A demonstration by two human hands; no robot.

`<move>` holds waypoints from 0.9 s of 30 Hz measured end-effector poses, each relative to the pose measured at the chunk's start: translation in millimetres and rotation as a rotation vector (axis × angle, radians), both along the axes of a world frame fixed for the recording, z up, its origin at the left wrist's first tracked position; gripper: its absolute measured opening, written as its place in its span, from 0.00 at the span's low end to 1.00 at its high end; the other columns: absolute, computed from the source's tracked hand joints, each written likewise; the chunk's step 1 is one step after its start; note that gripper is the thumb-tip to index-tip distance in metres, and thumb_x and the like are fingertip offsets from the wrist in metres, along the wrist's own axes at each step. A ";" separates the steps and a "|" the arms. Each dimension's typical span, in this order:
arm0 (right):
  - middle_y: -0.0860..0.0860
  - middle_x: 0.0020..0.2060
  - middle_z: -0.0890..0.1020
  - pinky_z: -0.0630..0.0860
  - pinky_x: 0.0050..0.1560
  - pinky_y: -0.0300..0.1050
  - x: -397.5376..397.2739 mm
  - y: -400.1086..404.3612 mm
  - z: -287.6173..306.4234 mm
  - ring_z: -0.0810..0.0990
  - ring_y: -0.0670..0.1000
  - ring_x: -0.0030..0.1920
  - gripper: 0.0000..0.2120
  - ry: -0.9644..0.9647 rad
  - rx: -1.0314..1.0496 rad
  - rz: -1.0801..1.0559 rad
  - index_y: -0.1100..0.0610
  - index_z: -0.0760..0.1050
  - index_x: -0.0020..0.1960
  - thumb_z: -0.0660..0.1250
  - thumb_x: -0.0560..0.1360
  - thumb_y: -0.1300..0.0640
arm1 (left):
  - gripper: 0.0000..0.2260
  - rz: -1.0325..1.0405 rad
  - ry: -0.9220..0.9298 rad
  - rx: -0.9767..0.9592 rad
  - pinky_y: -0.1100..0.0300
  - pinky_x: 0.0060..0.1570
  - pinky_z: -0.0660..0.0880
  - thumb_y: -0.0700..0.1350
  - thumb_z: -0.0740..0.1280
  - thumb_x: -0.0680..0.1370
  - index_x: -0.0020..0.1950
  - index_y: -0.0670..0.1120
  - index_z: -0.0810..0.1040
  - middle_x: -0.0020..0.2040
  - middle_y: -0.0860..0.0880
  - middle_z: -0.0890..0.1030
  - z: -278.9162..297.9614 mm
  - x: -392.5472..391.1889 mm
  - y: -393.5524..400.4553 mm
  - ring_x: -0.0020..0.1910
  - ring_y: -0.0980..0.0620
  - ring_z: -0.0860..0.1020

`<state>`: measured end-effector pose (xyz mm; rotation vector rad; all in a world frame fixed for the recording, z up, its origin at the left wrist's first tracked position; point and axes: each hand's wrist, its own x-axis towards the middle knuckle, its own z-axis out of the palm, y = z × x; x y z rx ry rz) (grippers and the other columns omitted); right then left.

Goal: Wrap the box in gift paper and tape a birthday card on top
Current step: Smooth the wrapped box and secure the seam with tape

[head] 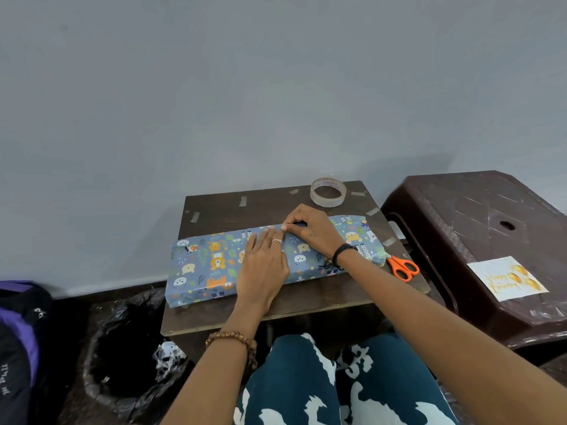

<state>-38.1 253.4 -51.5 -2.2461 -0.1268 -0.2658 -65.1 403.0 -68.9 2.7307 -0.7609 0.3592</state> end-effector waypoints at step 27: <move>0.56 0.51 0.79 0.72 0.56 0.46 12.7 11.0 4.1 0.77 0.53 0.52 0.15 0.148 -0.046 -0.143 0.56 0.79 0.58 0.70 0.73 0.54 | 0.20 0.009 -0.087 -0.025 0.47 0.54 0.76 0.42 0.52 0.71 0.51 0.40 0.82 0.51 0.40 0.83 -4.3 5.2 -1.8 0.53 0.45 0.81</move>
